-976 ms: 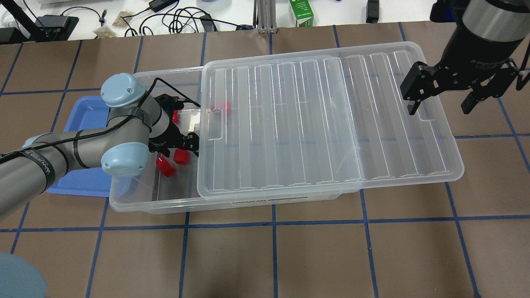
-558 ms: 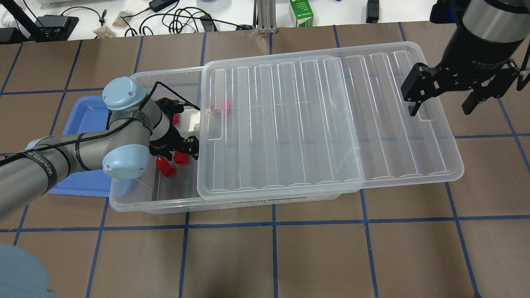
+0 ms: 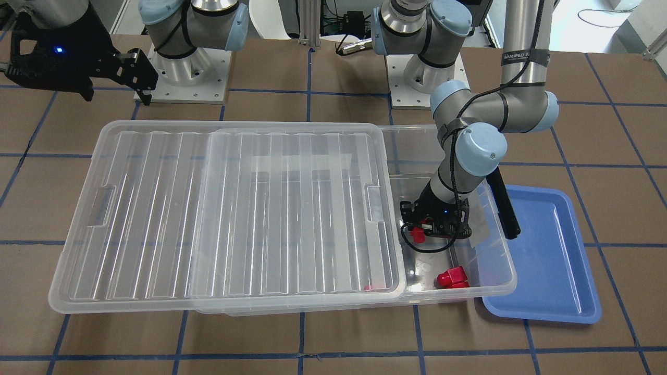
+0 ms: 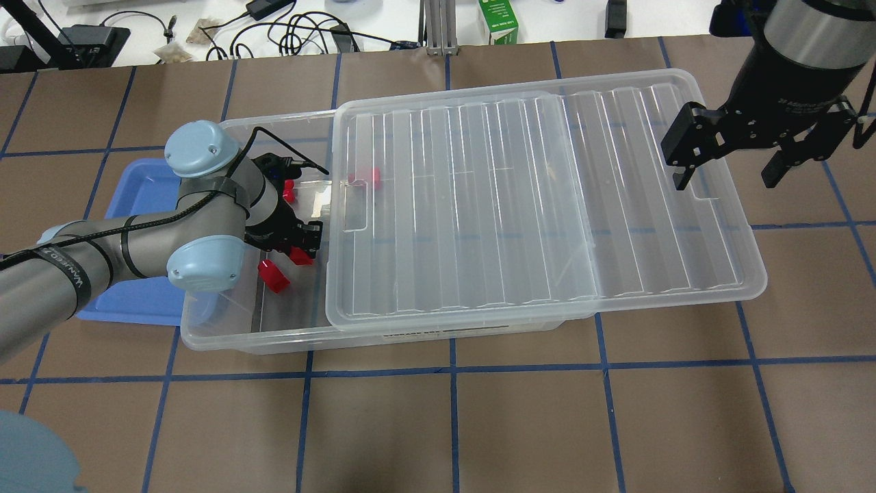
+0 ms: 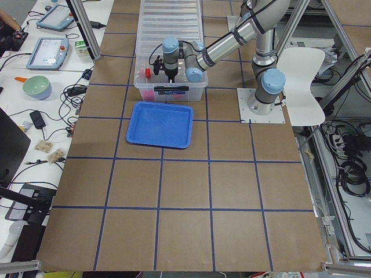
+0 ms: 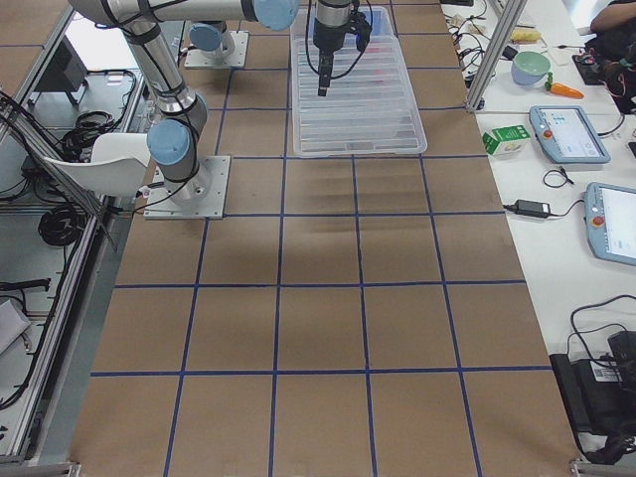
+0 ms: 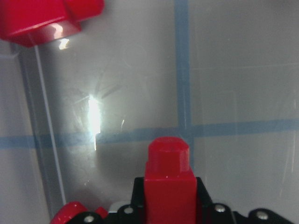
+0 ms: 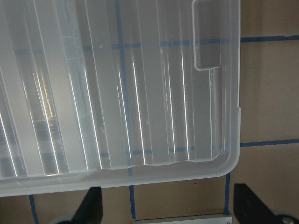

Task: Place red block in blue tray from box

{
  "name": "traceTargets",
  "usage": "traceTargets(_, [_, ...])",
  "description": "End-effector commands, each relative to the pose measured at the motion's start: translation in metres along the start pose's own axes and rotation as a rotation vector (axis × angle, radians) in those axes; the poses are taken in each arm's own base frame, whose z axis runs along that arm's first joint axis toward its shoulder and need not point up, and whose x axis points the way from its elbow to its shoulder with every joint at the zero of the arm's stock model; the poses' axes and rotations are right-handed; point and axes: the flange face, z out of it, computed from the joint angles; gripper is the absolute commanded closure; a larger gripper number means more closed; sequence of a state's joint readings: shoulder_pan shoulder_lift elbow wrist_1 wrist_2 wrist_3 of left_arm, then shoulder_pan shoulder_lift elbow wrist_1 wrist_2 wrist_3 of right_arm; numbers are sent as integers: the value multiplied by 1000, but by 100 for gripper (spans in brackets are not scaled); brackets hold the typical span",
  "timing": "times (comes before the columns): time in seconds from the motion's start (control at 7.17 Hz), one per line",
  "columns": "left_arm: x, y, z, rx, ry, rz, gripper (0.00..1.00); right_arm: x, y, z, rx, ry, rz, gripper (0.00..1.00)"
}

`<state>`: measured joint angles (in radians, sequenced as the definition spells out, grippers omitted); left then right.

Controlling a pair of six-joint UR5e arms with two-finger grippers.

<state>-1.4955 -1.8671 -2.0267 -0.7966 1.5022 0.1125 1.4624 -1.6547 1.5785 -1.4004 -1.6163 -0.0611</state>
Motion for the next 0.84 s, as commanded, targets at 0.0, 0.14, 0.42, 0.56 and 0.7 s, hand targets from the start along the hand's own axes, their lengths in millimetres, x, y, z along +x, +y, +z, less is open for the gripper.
traceTargets(0.0, [0,-7,-40,42,-41,2,92,0,-1,1,-1,-6,-3,0])
traceTargets(0.14, [-1,-16,-72,30,-41,-2,91,0,-1,1,-1,-6,-1,0])
traceTargets(0.42, [5,-26,-149,-37,-40,-6,91,0,0,1,-3,0,-3,0])
traceTargets(0.56, [5,-26,-174,-52,-38,-7,91,0,0,1,-2,-1,-3,0])
traceTargets(0.7, [2,-28,-192,-44,-41,-2,89,1,-1,5,-10,6,-3,0])
